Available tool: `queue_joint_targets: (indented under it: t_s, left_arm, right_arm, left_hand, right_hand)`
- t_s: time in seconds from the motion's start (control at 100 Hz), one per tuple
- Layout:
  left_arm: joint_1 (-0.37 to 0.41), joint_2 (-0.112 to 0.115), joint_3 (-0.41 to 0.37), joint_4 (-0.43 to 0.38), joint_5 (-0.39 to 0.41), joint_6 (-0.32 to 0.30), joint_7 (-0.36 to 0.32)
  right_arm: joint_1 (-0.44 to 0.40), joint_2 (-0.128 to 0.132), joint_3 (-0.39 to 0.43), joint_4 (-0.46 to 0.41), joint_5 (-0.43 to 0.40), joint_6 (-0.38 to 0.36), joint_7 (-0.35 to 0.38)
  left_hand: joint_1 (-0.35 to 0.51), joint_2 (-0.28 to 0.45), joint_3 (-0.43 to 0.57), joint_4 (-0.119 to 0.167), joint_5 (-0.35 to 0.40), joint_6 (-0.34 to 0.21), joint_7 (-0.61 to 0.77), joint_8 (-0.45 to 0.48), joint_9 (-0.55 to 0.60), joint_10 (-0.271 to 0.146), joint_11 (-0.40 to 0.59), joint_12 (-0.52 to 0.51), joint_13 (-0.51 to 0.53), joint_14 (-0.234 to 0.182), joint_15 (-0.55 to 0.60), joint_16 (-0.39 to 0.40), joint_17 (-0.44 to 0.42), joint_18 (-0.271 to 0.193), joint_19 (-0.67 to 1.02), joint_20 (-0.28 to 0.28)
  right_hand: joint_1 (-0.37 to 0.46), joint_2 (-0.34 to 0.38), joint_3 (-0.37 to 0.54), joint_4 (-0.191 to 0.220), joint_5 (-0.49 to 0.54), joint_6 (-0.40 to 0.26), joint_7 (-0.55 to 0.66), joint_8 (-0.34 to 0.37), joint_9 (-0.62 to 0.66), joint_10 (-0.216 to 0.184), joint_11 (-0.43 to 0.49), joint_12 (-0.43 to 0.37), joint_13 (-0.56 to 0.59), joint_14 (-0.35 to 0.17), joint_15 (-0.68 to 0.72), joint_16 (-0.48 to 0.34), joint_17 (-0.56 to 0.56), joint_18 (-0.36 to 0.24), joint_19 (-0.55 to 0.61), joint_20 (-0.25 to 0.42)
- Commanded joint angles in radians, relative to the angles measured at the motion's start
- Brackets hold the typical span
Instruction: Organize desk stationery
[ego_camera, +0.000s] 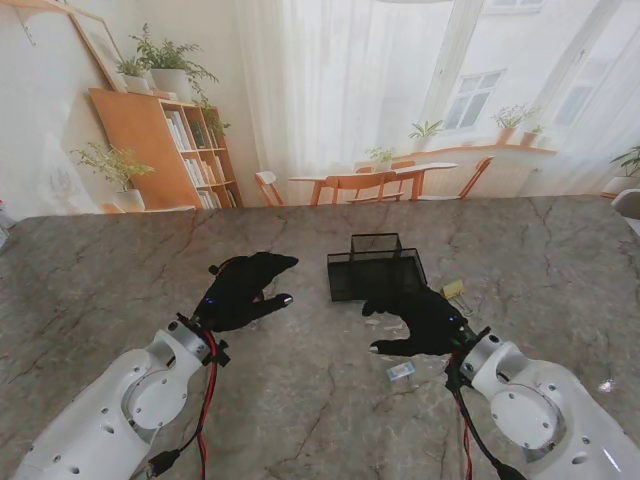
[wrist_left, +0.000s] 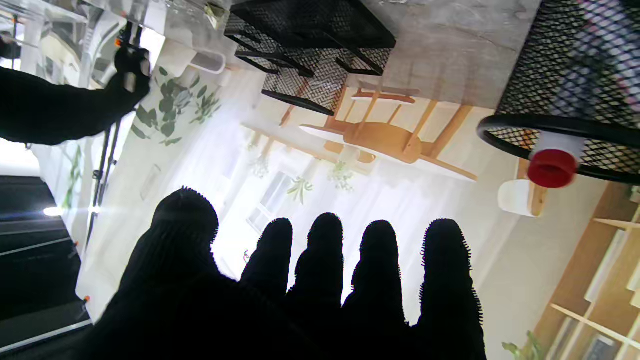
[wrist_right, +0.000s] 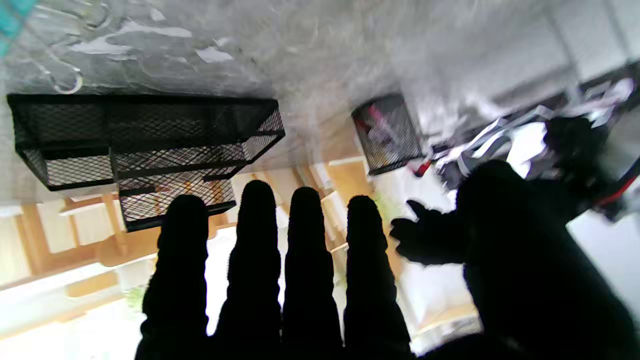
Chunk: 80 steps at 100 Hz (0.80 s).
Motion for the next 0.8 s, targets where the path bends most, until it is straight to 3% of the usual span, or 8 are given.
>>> queue_joint_targets:
  t_s: [0.0,0.24,0.29,0.49,0.79]
  left_arm:
    - [0.016,0.001,-0.007,-0.006,-0.003,0.008,0.011]
    - [0.034,-0.002,-0.028,-0.016,0.006,0.017,0.037]
    - [0.034,-0.002,-0.027,-0.015,0.005,0.019,0.040]
    - [0.034,-0.003,-0.020,-0.019,0.007,0.027,0.046]
    - [0.048,-0.006,-0.034,-0.024,0.013,0.040,0.068]
  right_arm:
    - [-0.016,0.026,0.015,-0.015,-0.001,-0.017,0.023]
    - [-0.053,0.053,0.081,-0.058,-0.201,-0.173,0.043]
    - [-0.060,0.057,0.083,-0.061,-0.233,-0.176,0.043]
    - [-0.054,0.070,0.043,-0.035,-0.363,-0.123,0.010]
    - [0.025,0.088,-0.042,0.046,-0.428,-0.084,0.045]
  left_hand:
    - [-0.010,0.063,-0.017,-0.152,0.017,-0.019,-0.003,0.014,0.015,-0.023,-0.007,0.017,0.007,-0.017,-0.003,0.005,-0.002,0.013,0.013,-0.004]
    - [-0.008,0.070,-0.017,-0.152,0.018,-0.019,-0.002,0.016,0.012,-0.024,-0.008,0.018,0.008,-0.019,-0.002,0.008,-0.002,0.010,0.014,-0.005]
    - [-0.009,0.070,-0.018,-0.152,0.018,-0.018,-0.002,0.017,0.012,-0.021,-0.008,0.019,0.007,-0.020,-0.003,0.009,-0.002,0.009,0.015,-0.005]
    - [-0.007,0.074,-0.018,-0.152,0.016,-0.017,-0.003,0.018,0.011,-0.025,-0.007,0.020,0.009,-0.019,-0.001,0.011,-0.002,0.009,0.016,-0.006]
    - [-0.004,0.080,-0.017,-0.152,0.018,-0.016,-0.002,0.020,0.011,-0.022,-0.006,0.022,0.008,-0.019,-0.001,0.014,-0.003,0.007,0.016,-0.007]
  right_hand:
    - [0.006,-0.018,0.016,-0.005,-0.032,0.021,0.006,0.033,-0.033,-0.014,0.043,0.041,-0.031,-0.025,0.055,0.009,-0.002,-0.025,0.043,-0.011]
    - [0.044,-0.033,0.022,-0.001,-0.035,0.094,0.014,0.067,-0.090,0.030,0.159,0.072,-0.073,0.009,0.151,-0.017,-0.019,-0.012,0.108,-0.072]
    - [0.062,-0.037,0.018,0.000,-0.036,0.109,0.002,0.071,-0.107,0.042,0.181,0.038,-0.086,0.020,0.169,-0.041,-0.032,-0.007,0.128,-0.116]
    - [0.089,-0.069,0.078,0.002,-0.035,0.157,-0.027,0.056,-0.137,0.086,0.186,0.007,-0.118,0.059,0.194,-0.049,-0.060,0.012,0.159,-0.144]
    - [0.070,-0.111,0.179,-0.015,-0.048,0.170,-0.047,0.046,-0.222,0.117,0.238,0.042,-0.194,0.088,0.223,-0.051,-0.114,0.011,0.168,-0.160]
